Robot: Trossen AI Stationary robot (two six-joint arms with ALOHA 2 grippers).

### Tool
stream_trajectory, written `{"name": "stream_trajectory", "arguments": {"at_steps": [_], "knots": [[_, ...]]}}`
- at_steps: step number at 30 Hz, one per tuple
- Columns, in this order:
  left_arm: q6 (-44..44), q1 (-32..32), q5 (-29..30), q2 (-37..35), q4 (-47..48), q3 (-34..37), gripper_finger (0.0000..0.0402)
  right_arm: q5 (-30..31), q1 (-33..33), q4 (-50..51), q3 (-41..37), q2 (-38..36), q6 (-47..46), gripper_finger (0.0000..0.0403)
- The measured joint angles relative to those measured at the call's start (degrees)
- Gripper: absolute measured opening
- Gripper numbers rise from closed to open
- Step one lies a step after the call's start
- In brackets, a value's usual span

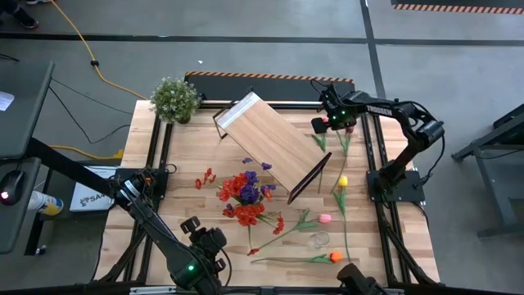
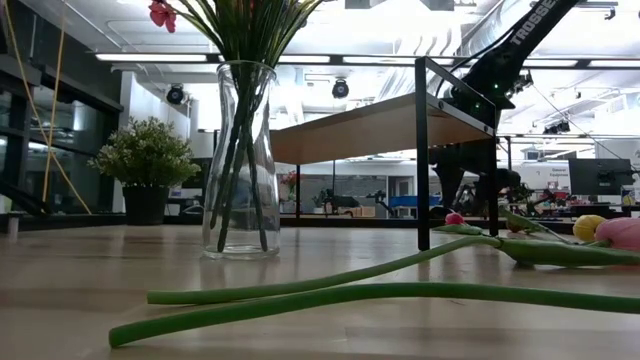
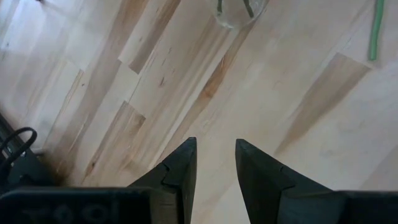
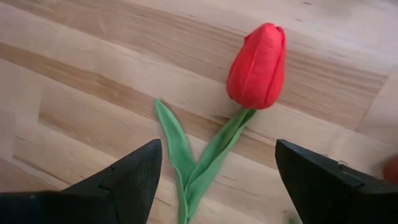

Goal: Pick and place flowers into a vace then onto a shelf
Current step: Put the red tulip into the right transparent vase

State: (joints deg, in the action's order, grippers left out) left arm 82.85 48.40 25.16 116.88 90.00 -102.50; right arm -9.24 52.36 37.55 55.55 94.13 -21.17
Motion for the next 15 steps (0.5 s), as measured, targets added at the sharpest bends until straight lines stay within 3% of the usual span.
{"name": "stream_trajectory", "arguments": {"at_steps": [15], "knots": [[0.0, 0.0, -0.7, 0.0, 0.0, 0.0, 0.0145, 0.1, 0.0, -1.6, -0.2, 0.0, 0.2, 0.0303]]}}
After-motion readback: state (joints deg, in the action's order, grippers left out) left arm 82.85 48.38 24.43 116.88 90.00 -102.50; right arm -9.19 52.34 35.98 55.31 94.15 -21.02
